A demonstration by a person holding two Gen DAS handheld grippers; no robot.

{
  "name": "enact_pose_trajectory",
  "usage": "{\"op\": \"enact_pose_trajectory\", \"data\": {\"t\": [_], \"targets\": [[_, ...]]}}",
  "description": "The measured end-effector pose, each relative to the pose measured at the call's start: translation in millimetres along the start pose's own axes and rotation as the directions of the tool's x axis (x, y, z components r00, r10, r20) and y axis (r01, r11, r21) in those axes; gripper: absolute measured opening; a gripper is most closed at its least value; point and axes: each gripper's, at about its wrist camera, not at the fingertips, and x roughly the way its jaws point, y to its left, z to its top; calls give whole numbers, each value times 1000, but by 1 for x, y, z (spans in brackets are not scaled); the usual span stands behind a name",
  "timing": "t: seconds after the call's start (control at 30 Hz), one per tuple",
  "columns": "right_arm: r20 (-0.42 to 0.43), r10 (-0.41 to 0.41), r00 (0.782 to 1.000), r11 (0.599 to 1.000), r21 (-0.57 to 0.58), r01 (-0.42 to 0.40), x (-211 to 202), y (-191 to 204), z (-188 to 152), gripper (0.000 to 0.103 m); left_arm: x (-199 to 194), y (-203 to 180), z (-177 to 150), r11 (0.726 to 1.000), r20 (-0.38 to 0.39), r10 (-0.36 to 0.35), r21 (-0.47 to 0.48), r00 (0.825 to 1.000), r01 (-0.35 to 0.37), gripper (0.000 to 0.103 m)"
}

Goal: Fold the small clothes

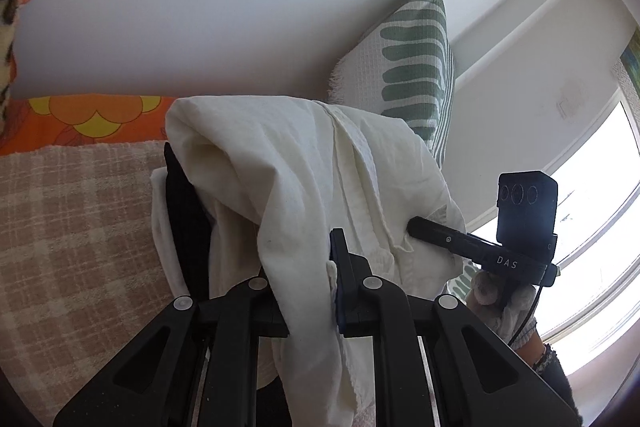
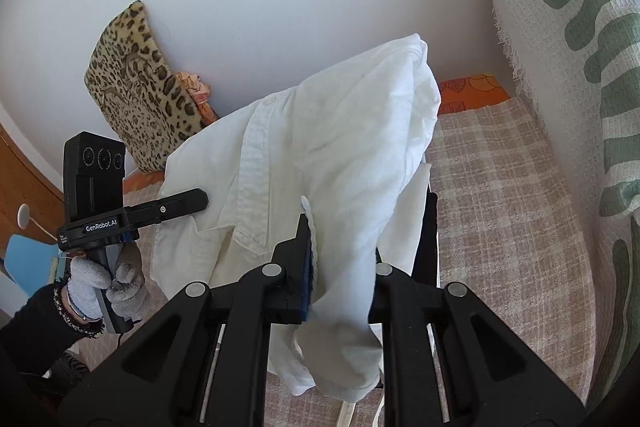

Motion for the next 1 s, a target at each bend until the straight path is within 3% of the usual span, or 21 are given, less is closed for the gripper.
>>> {"op": "enact_pose_trajectory", "data": {"t": [0.2,0.33,0.43,0.53,0.57,0.67,0.97,1.0], "targets": [[-30,-87,996,995,37,88,16,-26,-6,23,10,14,-4,1000,-19,30,-8,999,-30,13],[-58,-167,984,986,20,168,26,-27,-7,24,18,3,-6,991,-23,119,57,993,-117,18],[-50,-202,978,979,3,203,23,-21,-7,25,15,3,-4,991,-21,133,23,991,-132,20],[-24,-225,974,974,-4,225,9,-13,-6,32,7,-1,1,986,-27,168,18,985,-167,24],[-14,-241,970,970,0,241,2,-11,-6,40,3,-3,3,984,-22,174,22,984,-174,24],[35,-285,958,958,29,285,-23,-6,-6,53,-15,-7,6,977,-1,213,32,977,-213,38],[178,-294,939,955,99,280,-100,44,-26,56,-88,-37,-10,963,35,239,121,970,-242,40],[180,-297,938,954,101,283,-104,52,-31,57,-97,-41,-13,962,41,238,126,970,-241,45]]}}
